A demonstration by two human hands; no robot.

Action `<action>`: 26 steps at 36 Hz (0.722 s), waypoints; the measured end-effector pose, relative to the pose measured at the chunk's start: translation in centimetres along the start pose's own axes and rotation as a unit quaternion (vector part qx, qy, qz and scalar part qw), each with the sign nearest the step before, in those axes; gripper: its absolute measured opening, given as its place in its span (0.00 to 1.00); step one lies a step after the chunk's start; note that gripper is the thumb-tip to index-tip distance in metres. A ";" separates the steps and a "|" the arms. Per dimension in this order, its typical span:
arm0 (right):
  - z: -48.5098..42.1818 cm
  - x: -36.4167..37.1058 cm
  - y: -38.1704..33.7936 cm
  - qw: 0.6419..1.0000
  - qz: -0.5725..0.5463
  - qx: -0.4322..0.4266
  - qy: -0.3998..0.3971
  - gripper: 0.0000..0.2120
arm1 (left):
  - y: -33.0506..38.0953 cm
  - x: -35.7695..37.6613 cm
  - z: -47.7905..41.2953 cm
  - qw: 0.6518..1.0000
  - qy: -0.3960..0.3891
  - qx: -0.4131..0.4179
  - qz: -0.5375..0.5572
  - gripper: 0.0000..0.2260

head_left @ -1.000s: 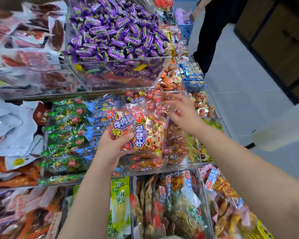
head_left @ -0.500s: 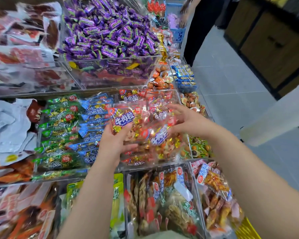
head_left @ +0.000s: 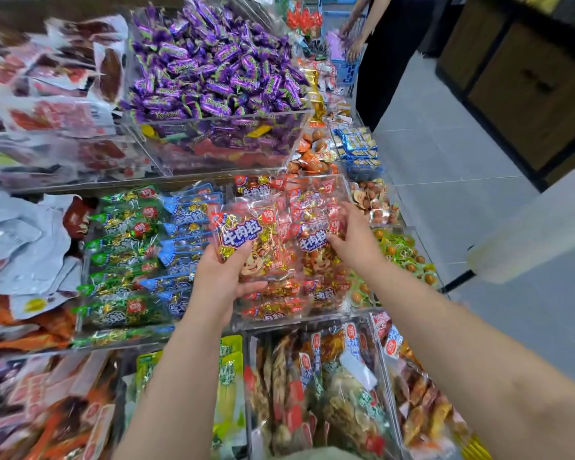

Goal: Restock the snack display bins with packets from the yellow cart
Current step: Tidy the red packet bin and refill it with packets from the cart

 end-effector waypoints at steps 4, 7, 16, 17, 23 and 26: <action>1.0 0.5 -2.0 0.964 0.227 -0.135 0.045 0.35 | -0.2 -0.6 -0.3 1.000 0.004 0.001 -0.011 0.19; 2.4 0.9 -3.0 0.932 0.292 -0.208 0.059 0.24 | -0.4 -1.1 -0.5 1.000 0.009 -0.001 -0.021 0.18; 2.3 5.4 -1.5 0.938 0.260 -0.190 -0.127 0.13 | -0.9 -0.3 -1.3 1.000 0.004 -0.012 -0.009 0.28; 1.7 5.3 -1.6 0.944 0.249 -0.178 -0.121 0.13 | -1.0 -0.2 -1.3 1.000 0.001 -0.016 -0.011 0.31; -0.9 5.3 -1.6 0.953 0.249 -0.119 -0.125 0.10 | -1.3 1.1 -1.0 0.999 -0.021 -0.032 -0.024 0.18; -0.9 5.4 -1.6 0.956 0.239 -0.103 -0.135 0.06 | -1.7 1.7 -0.6 0.998 -0.033 -0.051 -0.009 0.07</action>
Point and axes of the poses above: each hand's wrist, its own z-axis away from the middle knuckle, its own x-axis out of the palm, y = z × x, the point moved 9 cm from there along -z, towards the middle knuckle, and after that the axes turned 13 degrees about z, right-handed, at the moved point
